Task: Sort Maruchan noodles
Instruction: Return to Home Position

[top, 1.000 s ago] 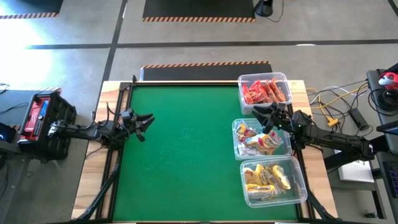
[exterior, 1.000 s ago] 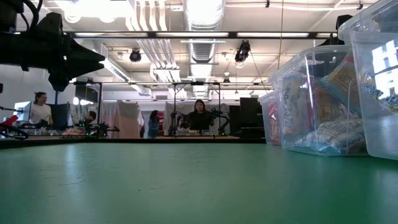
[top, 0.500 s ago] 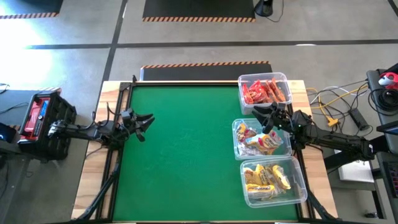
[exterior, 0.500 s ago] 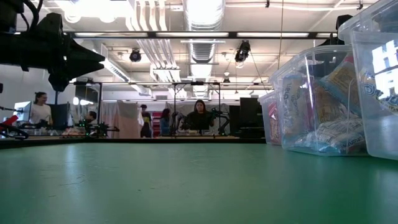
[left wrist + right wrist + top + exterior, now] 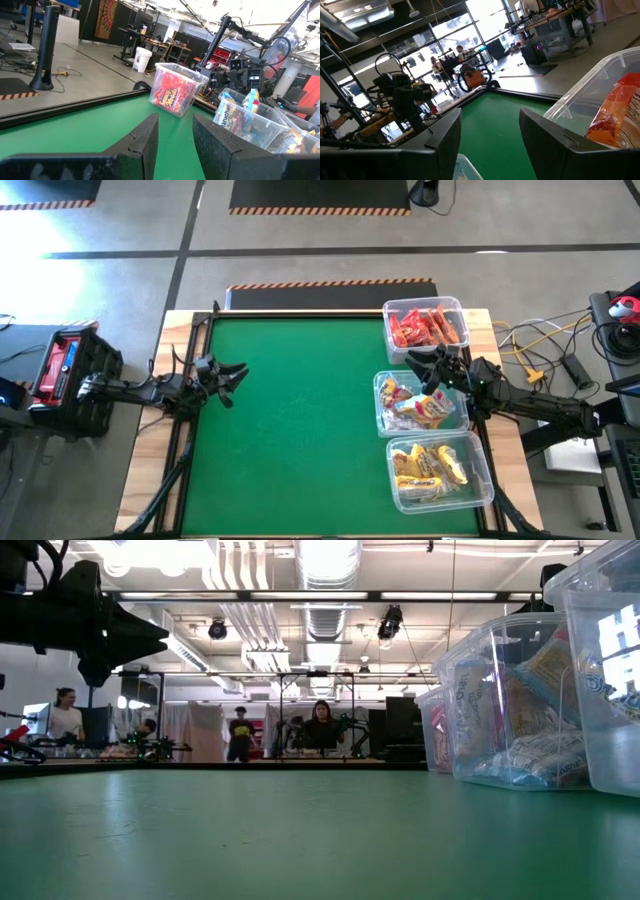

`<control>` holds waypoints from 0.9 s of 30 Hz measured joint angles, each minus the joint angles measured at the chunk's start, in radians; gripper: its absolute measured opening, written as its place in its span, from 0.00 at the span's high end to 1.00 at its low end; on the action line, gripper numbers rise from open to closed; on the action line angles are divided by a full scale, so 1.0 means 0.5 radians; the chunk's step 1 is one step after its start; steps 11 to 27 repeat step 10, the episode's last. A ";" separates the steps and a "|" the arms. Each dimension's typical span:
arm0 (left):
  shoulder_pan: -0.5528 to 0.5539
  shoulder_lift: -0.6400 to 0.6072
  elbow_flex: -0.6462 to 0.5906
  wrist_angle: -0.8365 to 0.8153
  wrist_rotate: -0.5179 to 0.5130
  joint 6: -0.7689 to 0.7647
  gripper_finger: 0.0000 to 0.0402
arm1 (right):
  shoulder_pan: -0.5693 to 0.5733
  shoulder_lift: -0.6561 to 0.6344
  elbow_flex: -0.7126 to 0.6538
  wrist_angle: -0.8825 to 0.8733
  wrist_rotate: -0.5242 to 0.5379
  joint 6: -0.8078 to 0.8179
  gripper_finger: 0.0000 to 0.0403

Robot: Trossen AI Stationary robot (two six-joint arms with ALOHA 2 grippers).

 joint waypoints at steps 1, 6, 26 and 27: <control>0.000 0.000 0.000 0.001 0.000 0.000 0.74 | 0.000 0.000 0.000 0.000 0.000 0.000 0.54; 0.000 0.000 0.000 0.007 0.000 0.000 0.74 | 0.000 0.000 0.000 0.000 0.000 0.000 0.54; 0.000 -0.001 0.000 0.006 0.000 0.000 0.74 | 0.001 0.000 0.000 0.000 0.000 0.000 0.54; 0.000 -0.001 0.000 0.006 0.000 0.000 0.74 | 0.001 0.000 0.000 0.000 0.000 0.000 0.54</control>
